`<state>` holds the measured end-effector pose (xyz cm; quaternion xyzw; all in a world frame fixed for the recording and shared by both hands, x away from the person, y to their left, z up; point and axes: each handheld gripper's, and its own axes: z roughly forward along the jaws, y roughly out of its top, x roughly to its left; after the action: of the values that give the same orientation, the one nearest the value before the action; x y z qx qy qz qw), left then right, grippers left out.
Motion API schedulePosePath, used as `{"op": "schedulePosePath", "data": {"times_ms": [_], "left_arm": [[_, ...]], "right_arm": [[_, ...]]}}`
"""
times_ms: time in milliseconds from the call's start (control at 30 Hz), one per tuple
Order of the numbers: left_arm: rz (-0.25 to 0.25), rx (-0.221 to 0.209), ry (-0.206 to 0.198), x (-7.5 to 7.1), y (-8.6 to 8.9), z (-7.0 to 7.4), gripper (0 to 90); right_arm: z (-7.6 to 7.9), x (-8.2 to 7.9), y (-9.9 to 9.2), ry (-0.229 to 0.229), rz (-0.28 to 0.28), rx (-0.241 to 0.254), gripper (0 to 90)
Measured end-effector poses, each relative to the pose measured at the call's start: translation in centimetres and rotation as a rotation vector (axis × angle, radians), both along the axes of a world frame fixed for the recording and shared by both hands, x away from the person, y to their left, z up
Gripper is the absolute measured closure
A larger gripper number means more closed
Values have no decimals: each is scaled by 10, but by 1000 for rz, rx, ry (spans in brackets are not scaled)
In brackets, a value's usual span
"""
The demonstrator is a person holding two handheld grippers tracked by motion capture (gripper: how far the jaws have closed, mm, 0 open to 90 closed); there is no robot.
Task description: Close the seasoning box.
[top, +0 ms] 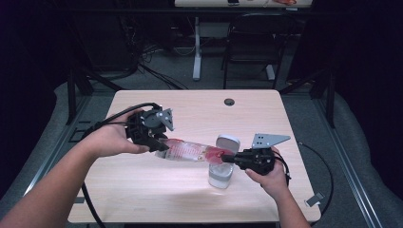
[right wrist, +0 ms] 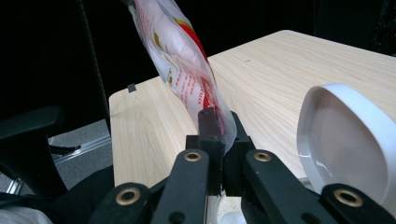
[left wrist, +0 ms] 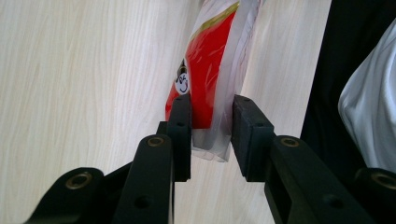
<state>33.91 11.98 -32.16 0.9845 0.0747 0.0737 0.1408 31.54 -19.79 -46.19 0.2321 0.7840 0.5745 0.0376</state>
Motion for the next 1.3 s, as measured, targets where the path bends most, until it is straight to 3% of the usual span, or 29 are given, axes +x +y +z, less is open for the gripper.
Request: {"op": "schedulePosePath", "data": {"times_ms": [1300], "left_arm": [[-22,3,-14,-2,-10,9,708]], "right_arm": [[-3,2,-5,13,-11,-6,892]]}}
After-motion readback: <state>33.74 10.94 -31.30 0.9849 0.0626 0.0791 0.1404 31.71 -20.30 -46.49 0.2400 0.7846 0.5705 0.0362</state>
